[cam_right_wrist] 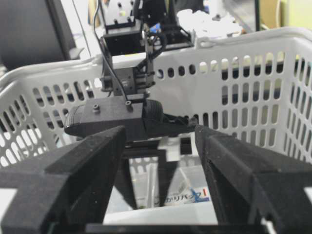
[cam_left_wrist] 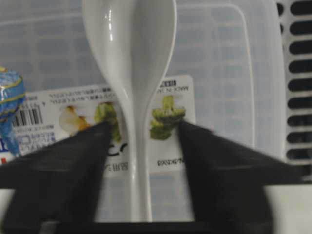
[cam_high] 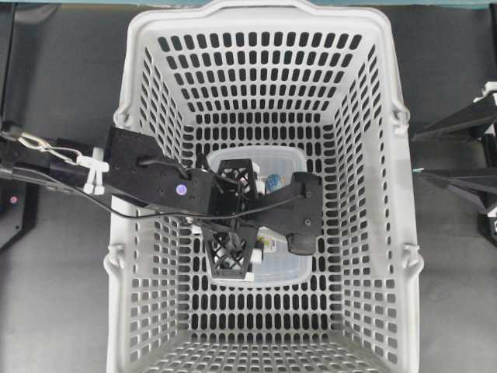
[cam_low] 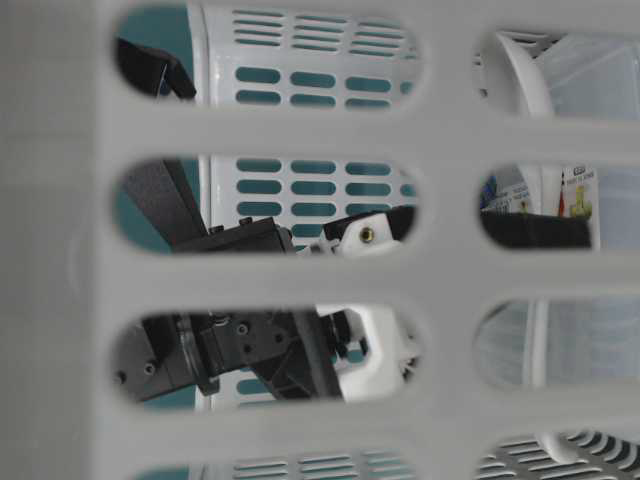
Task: Pick up the chinese spoon from the shopping basket with the left arm.
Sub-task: 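Close the left gripper on the white spoon's handle, then lift the white spoon upward out of the container with the left gripper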
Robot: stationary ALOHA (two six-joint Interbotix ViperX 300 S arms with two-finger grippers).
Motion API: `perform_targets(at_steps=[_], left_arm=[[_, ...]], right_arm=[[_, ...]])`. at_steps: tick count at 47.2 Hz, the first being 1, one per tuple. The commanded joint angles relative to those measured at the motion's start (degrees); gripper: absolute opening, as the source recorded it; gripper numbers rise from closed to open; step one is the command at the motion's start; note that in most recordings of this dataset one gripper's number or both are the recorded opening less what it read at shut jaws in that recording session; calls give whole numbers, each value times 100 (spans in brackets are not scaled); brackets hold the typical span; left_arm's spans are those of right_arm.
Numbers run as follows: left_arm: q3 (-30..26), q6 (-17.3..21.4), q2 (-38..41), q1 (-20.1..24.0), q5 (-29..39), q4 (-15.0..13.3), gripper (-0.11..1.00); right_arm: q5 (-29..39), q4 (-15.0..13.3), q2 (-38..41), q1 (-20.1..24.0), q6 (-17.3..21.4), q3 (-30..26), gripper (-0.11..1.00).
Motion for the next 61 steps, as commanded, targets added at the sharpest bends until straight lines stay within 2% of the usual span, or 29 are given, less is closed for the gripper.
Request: perform_targets(at_steps=[1, 3, 5, 15, 30, 44, 52, 61], left_arm=[[0, -9, -53, 0, -18, 18, 34], [-26, -9, -62, 0, -9, 18, 20], [-62, 0, -97, 0, 0, 18, 13], [-413, -53, -475, 0, 211, 18, 13], [-1705, -141, -870, 0, 1793, 18, 13], [-2909, -141, -747, 9, 2751, 18, 13], [-3252, -141, -571, 9, 3111, 18, 13], [-3270, -132, -527, 26, 3173, 18, 13]], right_arm=[[-35, 18, 26, 0, -18, -62, 57], [-35, 18, 26, 0, -9, -53, 57], [-35, 18, 26, 0, -9, -53, 57], [-26, 18, 26, 0, -9, -53, 57], [-26, 18, 26, 0, 0, -53, 57], [-35, 18, 26, 0, 9, -53, 57], [-35, 18, 18, 0, 9, -53, 57], [-26, 18, 18, 0, 9, -53, 57]])
